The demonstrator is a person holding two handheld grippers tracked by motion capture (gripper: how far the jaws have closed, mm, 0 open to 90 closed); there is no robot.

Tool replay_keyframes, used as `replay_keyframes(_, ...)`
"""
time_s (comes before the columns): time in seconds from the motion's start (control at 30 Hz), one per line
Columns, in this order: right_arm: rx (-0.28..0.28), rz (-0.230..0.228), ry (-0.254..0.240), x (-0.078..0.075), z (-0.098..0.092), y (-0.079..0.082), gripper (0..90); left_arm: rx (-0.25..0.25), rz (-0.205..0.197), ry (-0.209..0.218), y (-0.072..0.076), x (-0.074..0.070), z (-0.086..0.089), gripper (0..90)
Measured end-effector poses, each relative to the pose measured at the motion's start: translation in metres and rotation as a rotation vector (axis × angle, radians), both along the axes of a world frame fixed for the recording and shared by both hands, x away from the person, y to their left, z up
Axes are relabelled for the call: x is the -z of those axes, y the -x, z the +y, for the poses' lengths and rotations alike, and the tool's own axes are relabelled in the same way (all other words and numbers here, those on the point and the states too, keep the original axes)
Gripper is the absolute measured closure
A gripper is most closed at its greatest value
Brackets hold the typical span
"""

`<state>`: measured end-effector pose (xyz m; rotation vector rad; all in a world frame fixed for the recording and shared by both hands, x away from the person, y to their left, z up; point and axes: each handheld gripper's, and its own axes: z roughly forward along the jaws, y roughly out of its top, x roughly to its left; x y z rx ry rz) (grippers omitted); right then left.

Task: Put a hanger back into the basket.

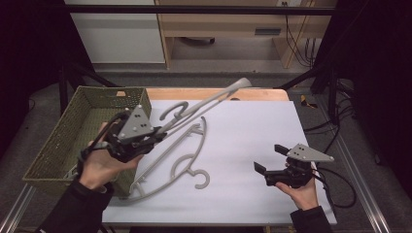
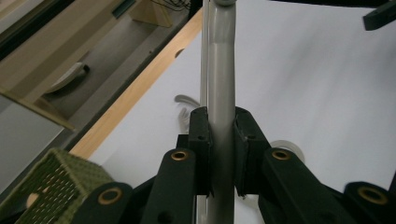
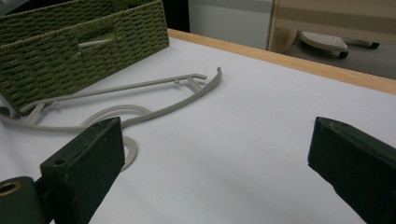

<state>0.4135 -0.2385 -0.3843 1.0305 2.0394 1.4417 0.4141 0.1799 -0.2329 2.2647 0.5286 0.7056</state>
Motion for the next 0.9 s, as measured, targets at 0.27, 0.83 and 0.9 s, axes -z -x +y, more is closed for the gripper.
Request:
replay_keyframes(0.27, 0.011, 0.002, -0.002, 0.002, 0.000, -0.001, 3.6, -0.091, -0.007, 0.016, -0.007, -0.002, 0.042, 79.6)
replay_keyframes(0.83, 0.008, 0.012, 0.001, 0.002, 0.001, -0.002, 3.4, -0.294, -0.035, -0.063, -0.027, 0.018, 0.119, 79.6)
replay_keyframes(0.9, 0.008, 0.014, 0.000, 0.002, 0.001, -0.002, 3.3, -0.306, -0.054, -0.079, -0.030, 0.020, 0.123, 79.6)
